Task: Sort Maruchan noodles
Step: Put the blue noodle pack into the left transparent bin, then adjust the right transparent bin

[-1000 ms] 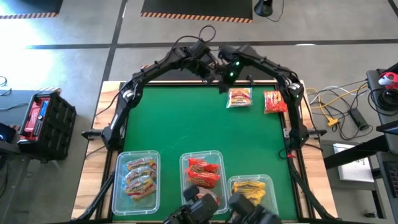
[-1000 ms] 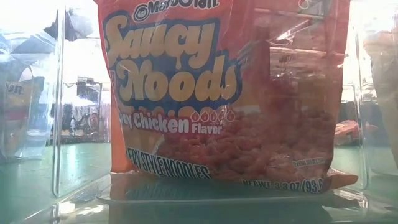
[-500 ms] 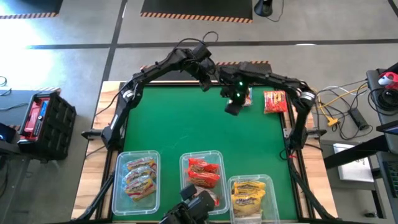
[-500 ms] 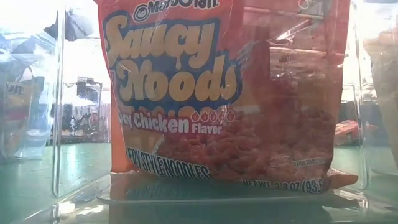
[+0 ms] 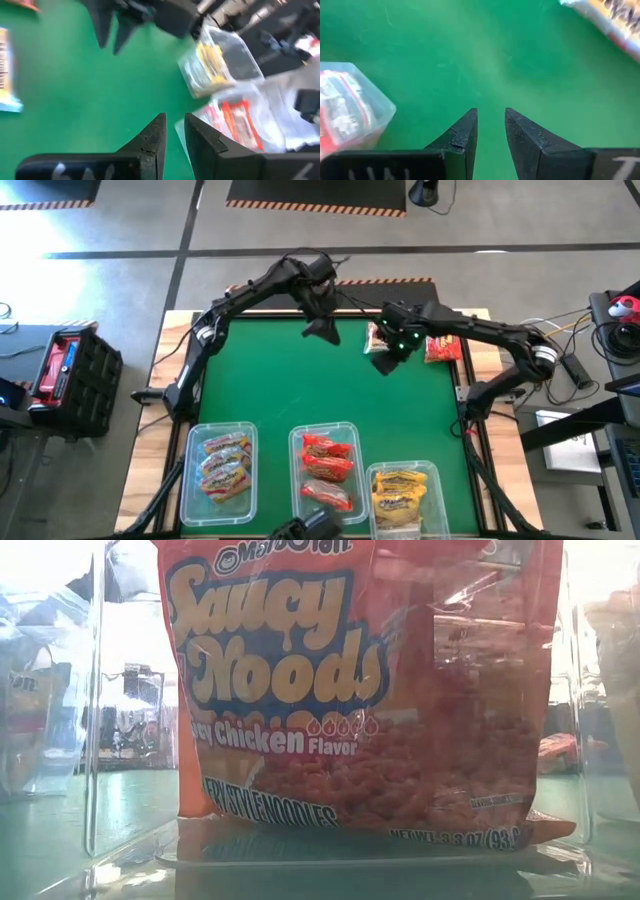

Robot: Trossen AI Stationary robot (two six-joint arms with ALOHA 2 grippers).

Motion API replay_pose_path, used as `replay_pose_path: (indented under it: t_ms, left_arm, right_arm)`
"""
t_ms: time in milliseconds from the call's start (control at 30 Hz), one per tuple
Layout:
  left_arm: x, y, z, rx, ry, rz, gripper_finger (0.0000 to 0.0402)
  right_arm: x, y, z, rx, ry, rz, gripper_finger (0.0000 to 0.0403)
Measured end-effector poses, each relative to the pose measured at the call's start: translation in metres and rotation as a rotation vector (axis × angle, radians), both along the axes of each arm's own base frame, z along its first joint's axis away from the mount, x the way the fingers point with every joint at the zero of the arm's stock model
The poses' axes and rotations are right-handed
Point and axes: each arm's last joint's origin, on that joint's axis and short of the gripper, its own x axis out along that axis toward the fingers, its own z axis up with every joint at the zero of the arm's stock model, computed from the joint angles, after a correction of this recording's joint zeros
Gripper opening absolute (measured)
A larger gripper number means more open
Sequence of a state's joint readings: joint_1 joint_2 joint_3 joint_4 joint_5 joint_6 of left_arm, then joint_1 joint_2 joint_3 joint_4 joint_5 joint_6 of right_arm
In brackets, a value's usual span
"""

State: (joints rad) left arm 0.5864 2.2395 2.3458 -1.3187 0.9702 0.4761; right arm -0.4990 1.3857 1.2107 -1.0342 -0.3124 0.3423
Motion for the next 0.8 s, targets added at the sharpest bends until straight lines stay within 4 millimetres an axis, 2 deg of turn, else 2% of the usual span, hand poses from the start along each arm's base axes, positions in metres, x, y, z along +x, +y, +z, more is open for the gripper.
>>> replay_pose_path:
  t_ms: [300, 467, 567, 667, 733, 800]
  left_arm:
    - [-0.003, -0.017, -0.006, -0.015, 0.071, -0.082, 0.0052]
    - [-0.011, -0.025, -0.005, -0.035, 0.088, -0.155, 0.0052]
    - [-0.011, -0.025, -0.007, -0.024, 0.100, -0.146, 0.0052]
    - [-0.007, -0.028, -0.013, -0.059, 0.157, -0.120, 0.0052]
    - [-0.008, -0.027, -0.015, -0.081, 0.186, -0.101, 0.0052]
    - [-0.009, -0.026, -0.017, -0.091, 0.208, -0.088, 0.0052]
  right_arm:
    - [-0.018, 0.023, -0.009, 0.057, 0.035, -0.084, 0.0086]
    - [-0.027, 0.013, -0.014, -0.075, 0.170, -0.210, 0.0084]
    - [-0.020, 0.001, -0.012, -0.146, 0.140, -0.251, 0.0084]
    - [-0.020, -0.003, -0.009, -0.151, 0.143, -0.249, 0.0084]
    - [-0.024, 0.001, -0.006, -0.135, 0.173, -0.224, 0.0084]
    - [-0.035, 0.013, -0.006, -0.065, 0.261, -0.161, 0.0084]
